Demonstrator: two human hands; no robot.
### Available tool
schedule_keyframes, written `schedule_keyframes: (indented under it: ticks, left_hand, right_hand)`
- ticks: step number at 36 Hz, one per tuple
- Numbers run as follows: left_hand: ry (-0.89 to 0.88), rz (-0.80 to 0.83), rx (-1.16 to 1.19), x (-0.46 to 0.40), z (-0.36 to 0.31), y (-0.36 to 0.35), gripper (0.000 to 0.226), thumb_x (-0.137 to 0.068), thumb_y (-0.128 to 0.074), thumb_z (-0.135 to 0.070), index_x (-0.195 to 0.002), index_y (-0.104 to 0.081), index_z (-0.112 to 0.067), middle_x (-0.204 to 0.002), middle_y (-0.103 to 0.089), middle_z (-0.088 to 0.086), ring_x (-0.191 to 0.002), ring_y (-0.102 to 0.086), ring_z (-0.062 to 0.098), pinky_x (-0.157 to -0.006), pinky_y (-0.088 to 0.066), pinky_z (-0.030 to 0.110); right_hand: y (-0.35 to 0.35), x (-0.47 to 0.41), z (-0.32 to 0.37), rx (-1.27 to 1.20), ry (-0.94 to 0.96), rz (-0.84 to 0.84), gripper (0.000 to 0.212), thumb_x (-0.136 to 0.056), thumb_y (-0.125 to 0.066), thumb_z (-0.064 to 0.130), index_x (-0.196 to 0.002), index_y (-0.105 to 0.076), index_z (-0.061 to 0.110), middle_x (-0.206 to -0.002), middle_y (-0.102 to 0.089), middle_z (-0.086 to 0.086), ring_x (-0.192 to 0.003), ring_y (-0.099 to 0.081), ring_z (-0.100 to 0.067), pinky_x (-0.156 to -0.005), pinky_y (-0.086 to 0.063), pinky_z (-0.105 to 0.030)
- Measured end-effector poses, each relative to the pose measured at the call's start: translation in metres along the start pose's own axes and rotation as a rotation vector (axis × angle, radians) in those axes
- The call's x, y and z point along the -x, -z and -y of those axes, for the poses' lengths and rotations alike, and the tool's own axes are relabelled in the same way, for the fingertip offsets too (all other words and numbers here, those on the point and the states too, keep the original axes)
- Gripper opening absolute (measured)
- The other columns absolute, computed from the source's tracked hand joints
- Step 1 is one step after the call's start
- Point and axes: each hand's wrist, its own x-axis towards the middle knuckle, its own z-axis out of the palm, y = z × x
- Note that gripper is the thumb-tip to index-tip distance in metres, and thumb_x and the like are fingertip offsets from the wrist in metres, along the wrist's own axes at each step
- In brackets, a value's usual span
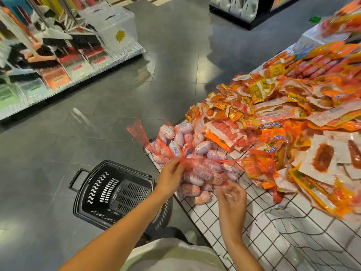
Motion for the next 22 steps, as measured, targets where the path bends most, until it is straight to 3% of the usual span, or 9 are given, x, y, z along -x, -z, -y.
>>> schedule_keyframes:
  ticks: [3,5,7,11,16,19,20,22]
  left_hand:
    - [-0.012,0.004,0.029,-0.001,0.003,0.001,0.029,-0.106,-0.045,-0.012,-0.122,-0.067,-0.003,-0.118,-0.070,0.010,-0.113,-0.063,0.022,-0.101,-0.049,0.036]
    - [-0.024,0.012,0.061,0.000,0.005,0.002,0.028,-0.106,-0.045,-0.011,-0.117,-0.070,-0.004,-0.113,-0.072,0.008,-0.108,-0.066,0.018,-0.097,-0.050,0.031]
    - [-0.047,0.021,0.064,0.000,0.009,0.003,0.028,-0.105,-0.045,-0.009,-0.114,-0.071,-0.008,-0.112,-0.073,0.005,-0.107,-0.066,0.016,-0.095,-0.049,0.027]
    - [-0.115,0.009,0.031,0.003,0.019,0.009,0.028,-0.103,-0.050,-0.011,-0.121,-0.070,-0.020,-0.123,-0.067,-0.004,-0.117,-0.059,0.004,-0.096,-0.043,0.011]
    - [-0.117,-0.128,-0.055,0.015,0.044,0.019,0.026,-0.101,-0.058,-0.022,-0.125,-0.066,-0.025,-0.125,-0.057,-0.006,-0.124,-0.048,0.007,-0.107,-0.038,0.023]
    - [-0.070,-0.137,-0.036,0.024,0.059,0.022,0.029,-0.096,-0.066,-0.013,-0.114,-0.064,-0.035,-0.095,-0.062,-0.008,-0.094,-0.058,-0.006,-0.079,-0.045,0.008]
    - [-0.031,-0.142,-0.047,0.026,0.065,0.021,0.029,-0.093,-0.069,-0.012,-0.110,-0.065,-0.034,-0.095,-0.065,-0.008,-0.089,-0.060,-0.003,-0.071,-0.044,0.005]
    - [0.065,-0.158,-0.089,0.027,0.073,0.020,0.025,-0.090,-0.073,-0.016,-0.113,-0.066,-0.024,-0.099,-0.068,-0.005,-0.094,-0.066,0.014,-0.067,-0.046,0.007]
  right_hand:
    - [-0.006,0.016,-0.016,0.226,0.125,0.186,0.033,-0.086,-0.080,0.018,-0.097,-0.059,0.042,-0.093,-0.065,0.016,-0.086,-0.065,-0.009,-0.075,-0.052,-0.017]
    - [-0.015,0.019,-0.023,0.444,0.272,0.389,0.029,-0.086,-0.080,0.024,-0.103,-0.065,0.042,-0.094,-0.063,0.018,-0.084,-0.063,-0.006,-0.073,-0.050,-0.014]
    - [-0.024,0.015,-0.031,0.659,0.423,0.485,0.028,-0.085,-0.080,0.026,-0.110,-0.069,0.032,-0.096,-0.057,0.021,-0.084,-0.055,-0.003,-0.075,-0.047,-0.017]
    - [-0.036,0.003,-0.039,0.793,0.409,0.426,0.023,-0.080,-0.079,0.012,-0.089,-0.068,0.030,-0.083,-0.053,0.019,-0.074,-0.046,-0.001,-0.063,-0.035,-0.008]
    - [-0.044,-0.002,-0.037,0.771,0.386,0.365,0.024,-0.078,-0.082,0.016,-0.081,-0.065,0.032,-0.080,-0.050,0.029,-0.075,-0.048,0.015,-0.058,-0.032,-0.001]
    - [-0.045,0.000,-0.037,0.740,0.374,0.352,0.028,-0.079,-0.080,0.018,-0.082,-0.059,0.036,-0.081,-0.051,0.032,-0.075,-0.049,0.009,-0.057,-0.032,-0.004]
    - [-0.045,0.000,-0.038,0.727,0.364,0.344,0.029,-0.078,-0.080,0.017,-0.082,-0.059,0.036,-0.081,-0.052,0.030,-0.075,-0.050,0.006,-0.057,-0.032,-0.005]
    - [-0.043,0.002,-0.040,0.696,0.345,0.336,0.028,-0.079,-0.080,0.016,-0.081,-0.060,0.036,-0.080,-0.053,0.024,-0.075,-0.051,0.001,-0.057,-0.035,-0.008]
